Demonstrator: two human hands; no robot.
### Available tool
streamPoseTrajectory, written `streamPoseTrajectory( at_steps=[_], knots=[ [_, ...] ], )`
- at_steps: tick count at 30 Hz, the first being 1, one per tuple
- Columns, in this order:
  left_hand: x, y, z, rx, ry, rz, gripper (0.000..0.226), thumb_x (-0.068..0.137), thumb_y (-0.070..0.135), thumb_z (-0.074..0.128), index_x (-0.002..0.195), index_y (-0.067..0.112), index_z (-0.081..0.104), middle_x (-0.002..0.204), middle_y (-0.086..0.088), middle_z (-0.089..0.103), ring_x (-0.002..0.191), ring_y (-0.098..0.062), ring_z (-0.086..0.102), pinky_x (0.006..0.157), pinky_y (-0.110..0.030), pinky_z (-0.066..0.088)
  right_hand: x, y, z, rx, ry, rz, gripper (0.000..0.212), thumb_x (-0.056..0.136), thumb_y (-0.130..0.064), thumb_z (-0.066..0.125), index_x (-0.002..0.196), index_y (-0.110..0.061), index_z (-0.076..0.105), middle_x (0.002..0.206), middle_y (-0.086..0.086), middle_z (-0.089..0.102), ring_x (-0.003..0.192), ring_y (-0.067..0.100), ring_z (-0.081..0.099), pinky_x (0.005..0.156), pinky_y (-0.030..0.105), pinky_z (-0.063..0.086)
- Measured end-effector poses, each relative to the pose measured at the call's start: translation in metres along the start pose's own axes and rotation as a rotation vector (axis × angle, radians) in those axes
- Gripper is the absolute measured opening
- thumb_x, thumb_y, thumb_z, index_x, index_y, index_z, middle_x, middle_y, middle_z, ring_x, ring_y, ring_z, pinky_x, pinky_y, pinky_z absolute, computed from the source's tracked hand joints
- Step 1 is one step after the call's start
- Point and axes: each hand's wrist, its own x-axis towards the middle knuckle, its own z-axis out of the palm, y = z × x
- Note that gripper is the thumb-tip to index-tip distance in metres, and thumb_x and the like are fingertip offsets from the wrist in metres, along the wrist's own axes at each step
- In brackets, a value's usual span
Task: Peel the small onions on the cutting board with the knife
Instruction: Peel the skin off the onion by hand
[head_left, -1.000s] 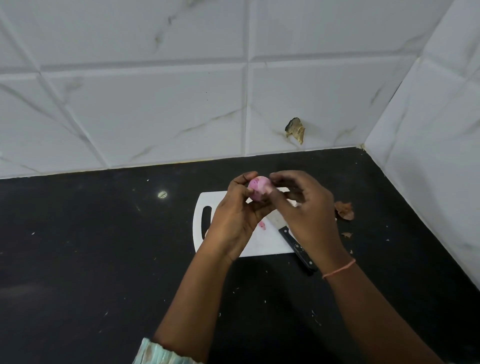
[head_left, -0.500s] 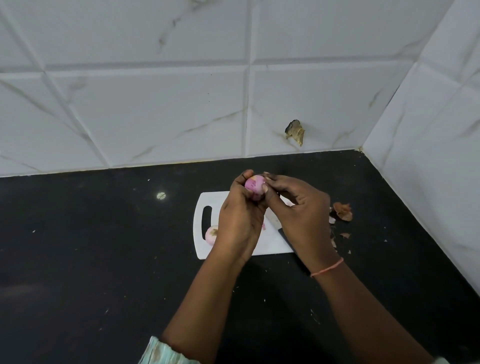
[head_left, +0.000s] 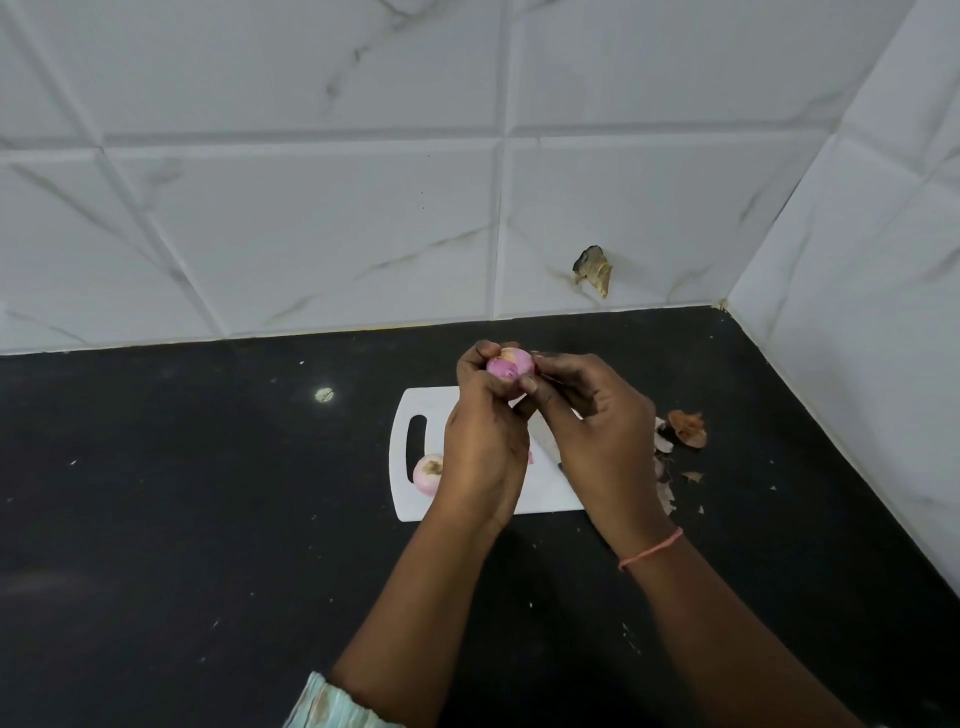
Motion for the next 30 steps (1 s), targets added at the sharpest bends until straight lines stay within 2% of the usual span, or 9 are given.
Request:
streamPoseTrajectory(
  at_steps=[3,6,10,13,18,23,25,28,30],
  knots=[
    [-0.001,-0.001,-0.002,0.111,0.028,0.048,0.018,0.084,0.011,0.045,0.095,0.023,0.053,0.089,0.007,0.069,0.077,-0.007,0.067,0.065,-0.024,0.046,0.001,0.001,-0.001,-0.06,0.003,-0.047,0.012,0.09,-0.009,0.068,0.101,-0.01,0.072,0.094,-0.008,0.07,0.091,0.004,0.067,0.082,0.018,0.053],
    [0.001,-0.003,-0.004,0.174,0.054,0.07,0.024,0.095,0.006,0.04,0.095,0.026,0.052,0.085,0.014,0.069,0.075,-0.002,0.066,0.061,-0.021,0.044,0.002,0.002,0.001,-0.128,-0.029,-0.041,0.011,0.091,-0.01,0.067,0.102,-0.01,0.069,0.093,-0.015,0.064,0.091,-0.003,0.063,0.081,0.008,0.048],
    [0.003,-0.003,-0.003,0.088,0.043,0.041,0.014,0.099,0.015,0.055,0.107,0.026,0.056,0.107,0.005,0.067,0.089,-0.005,0.067,0.078,-0.023,0.052,0.006,0.005,0.003,-0.177,-0.083,-0.025,0.01,0.092,-0.012,0.065,0.102,-0.009,0.063,0.093,-0.011,0.06,0.09,-0.004,0.058,0.081,0.005,0.045],
    [0.005,-0.002,-0.009,-0.062,0.039,0.035,0.03,0.089,0.016,0.066,0.117,0.016,0.056,0.117,-0.005,0.065,0.108,-0.019,0.064,0.098,-0.033,0.051,0.009,0.006,0.002,-0.17,-0.098,-0.053,0.009,0.093,-0.013,0.063,0.099,-0.007,0.06,0.094,-0.001,0.06,0.089,0.006,0.058,0.079,0.011,0.047],
    [0.008,0.007,-0.013,-0.151,0.038,0.003,0.063,0.081,0.015,0.067,0.138,-0.002,0.046,0.132,-0.025,0.058,0.117,-0.032,0.065,0.091,-0.033,0.057,0.014,0.01,-0.006,-0.151,-0.026,-0.021,0.004,0.092,-0.009,0.062,0.096,-0.008,0.061,0.092,0.0,0.061,0.086,0.01,0.06,0.075,0.019,0.052],
    [0.013,0.007,-0.017,0.004,0.103,-0.015,0.052,0.076,0.03,0.068,0.124,0.012,0.062,0.126,-0.013,0.067,0.104,-0.017,0.07,0.084,-0.026,0.056,0.022,0.016,-0.017,-0.161,0.073,0.055,0.006,0.088,-0.01,0.069,0.086,-0.012,0.063,0.08,-0.004,0.064,0.074,0.007,0.061,0.066,0.012,0.049],
    [0.013,0.006,-0.019,-0.022,0.076,-0.028,0.044,0.077,0.026,0.067,0.119,0.014,0.065,0.121,-0.01,0.069,0.099,-0.015,0.071,0.081,-0.024,0.057,0.025,0.026,-0.026,-0.204,0.106,0.116,0.008,0.085,-0.011,0.071,0.082,-0.011,0.064,0.076,-0.005,0.064,0.071,0.007,0.062,0.064,0.011,0.05],
    [0.014,0.007,-0.023,-0.045,0.019,-0.02,0.041,0.08,0.016,0.067,0.121,0.011,0.064,0.12,-0.01,0.07,0.107,-0.019,0.07,0.096,-0.03,0.055,0.026,0.047,-0.041,-0.297,0.147,0.2,0.014,0.084,-0.004,0.072,0.083,-0.015,0.063,0.08,-0.004,0.065,0.074,0.009,0.064,0.068,0.014,0.053],
    [0.015,0.007,-0.024,-0.046,-0.009,-0.013,0.042,0.08,0.013,0.067,0.123,0.009,0.063,0.122,-0.012,0.069,0.11,-0.022,0.069,0.099,-0.032,0.053,0.024,0.056,-0.048,-0.375,0.117,0.236,0.019,0.087,0.001,0.065,0.094,-0.016,0.067,0.091,-0.002,0.069,0.084,0.01,0.066,0.08,0.02,0.056]
  ],
)
